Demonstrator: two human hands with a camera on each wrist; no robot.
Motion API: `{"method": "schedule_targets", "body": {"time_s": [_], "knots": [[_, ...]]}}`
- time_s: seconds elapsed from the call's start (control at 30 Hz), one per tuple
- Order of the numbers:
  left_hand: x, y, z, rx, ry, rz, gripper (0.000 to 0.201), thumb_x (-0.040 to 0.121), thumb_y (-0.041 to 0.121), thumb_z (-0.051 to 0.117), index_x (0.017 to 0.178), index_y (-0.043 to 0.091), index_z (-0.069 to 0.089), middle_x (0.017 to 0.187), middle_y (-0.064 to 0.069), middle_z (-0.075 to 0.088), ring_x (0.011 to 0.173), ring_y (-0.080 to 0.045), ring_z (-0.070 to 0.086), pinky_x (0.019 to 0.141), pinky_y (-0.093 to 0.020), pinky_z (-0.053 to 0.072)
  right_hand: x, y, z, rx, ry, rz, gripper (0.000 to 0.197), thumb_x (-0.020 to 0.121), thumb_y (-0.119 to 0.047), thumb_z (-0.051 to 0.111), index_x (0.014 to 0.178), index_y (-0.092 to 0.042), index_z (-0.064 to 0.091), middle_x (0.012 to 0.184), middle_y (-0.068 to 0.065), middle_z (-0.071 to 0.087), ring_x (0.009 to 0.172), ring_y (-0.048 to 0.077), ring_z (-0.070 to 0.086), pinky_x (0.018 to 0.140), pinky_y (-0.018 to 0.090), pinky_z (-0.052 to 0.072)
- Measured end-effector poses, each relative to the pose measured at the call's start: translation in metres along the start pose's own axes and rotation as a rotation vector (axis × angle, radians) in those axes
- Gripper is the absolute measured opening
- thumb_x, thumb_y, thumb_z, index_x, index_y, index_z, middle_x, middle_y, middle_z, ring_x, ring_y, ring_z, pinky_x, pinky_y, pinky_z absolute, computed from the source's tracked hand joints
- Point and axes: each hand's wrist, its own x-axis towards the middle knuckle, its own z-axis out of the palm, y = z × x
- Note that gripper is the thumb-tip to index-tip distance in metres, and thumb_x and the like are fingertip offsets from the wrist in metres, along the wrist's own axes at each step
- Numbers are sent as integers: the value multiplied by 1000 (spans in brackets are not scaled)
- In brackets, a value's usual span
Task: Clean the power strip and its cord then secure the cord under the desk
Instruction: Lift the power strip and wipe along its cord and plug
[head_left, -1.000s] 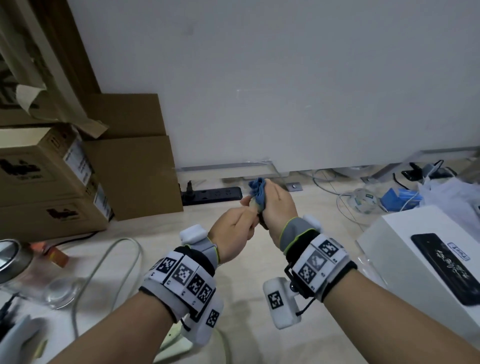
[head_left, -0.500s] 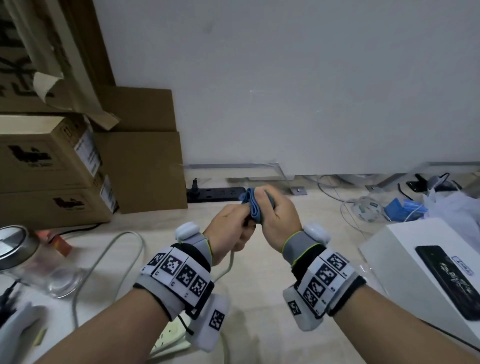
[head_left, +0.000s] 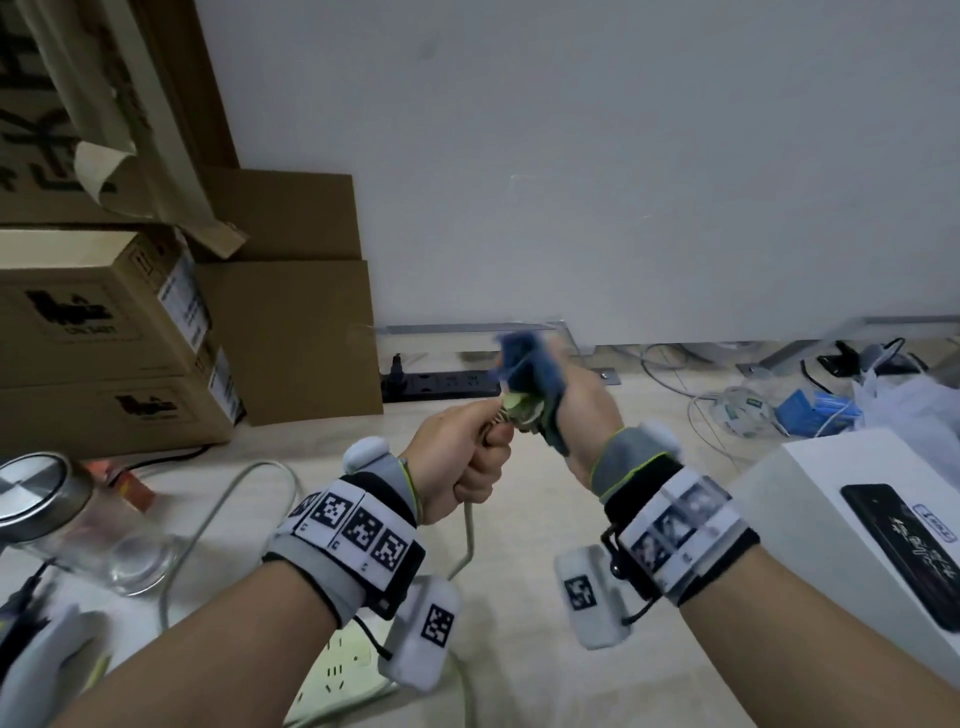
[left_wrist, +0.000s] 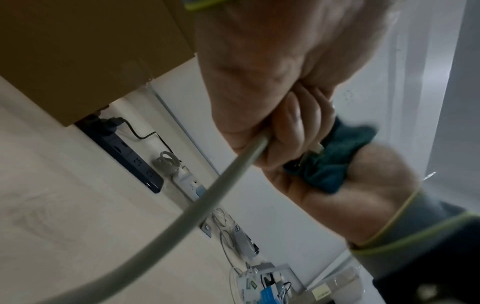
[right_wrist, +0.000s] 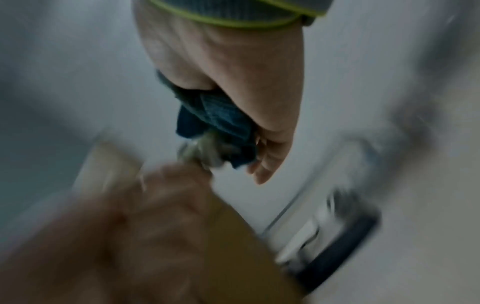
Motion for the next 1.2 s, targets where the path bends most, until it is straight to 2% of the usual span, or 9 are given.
{"method": "schedule_targets", "body": {"time_s": [0.07,0.17,0.33,0.57,0.63,0.77,0.83,1.0,1.2], "knots": [[0,2,-3,4,-2,-25,39,96,31,32,59,21,27,49,4,18,39,-9,10,42,-22,6,-16,16,-4,-573,-62,-495,35,91,-46,43,67,-24,56,66,-12,51,61,7,45,56,22,32],[-2,3,-2,40,10,-38,39,95,30,32,58,21,28,48,4,19,40,-10,10,41,-20,7,-28,22,-8,-738,-32,-605,53,89,-55,24,70,-12,50,60,-4,47,59,18,42,53,27,27],[1,-2,14,134,147,48,43,96,30,34,54,21,31,45,4,27,39,-11,14,41,-19,11,-21,19,9,-490,164,-242,47,99,-33,39,59,-11,47,56,6,47,57,26,41,55,32,34],[-3,-8,12,73,133,106,43,97,31,34,55,22,30,48,4,22,39,-9,12,42,-18,7,-4,-4,10,625,96,331,27,93,-19,51,72,-8,63,55,8,59,52,23,62,49,23,50],[-4,-4,5,26,98,52,42,95,32,36,55,23,29,48,5,20,39,-10,11,41,-20,6,4,-2,8,466,100,207,27,90,-28,59,73,-9,67,65,7,60,52,19,57,52,23,45],[-5,4,-8,-58,101,27,41,95,31,37,57,21,27,48,4,18,38,-10,11,38,-18,11,-22,20,3,-598,-27,-511,34,90,-48,49,91,-20,68,76,-7,65,69,12,59,61,25,45],[-6,5,-8,-53,91,31,40,94,29,37,56,22,25,48,3,18,38,-10,11,38,-17,11,-33,20,5,-617,28,-578,42,89,-56,39,88,-22,64,71,-7,62,69,14,58,61,30,44],[-10,2,3,18,142,75,39,94,27,35,56,22,28,46,3,22,39,-11,11,42,-20,9,-31,15,23,-572,201,-408,45,98,-40,38,64,-13,49,56,-2,47,58,20,44,56,32,33],[0,-5,8,393,284,352,44,97,26,34,54,20,26,46,5,26,42,-13,20,49,-29,15,-18,3,39,184,315,158,35,91,-26,54,63,-7,61,54,6,58,52,22,46,49,26,37]]}}
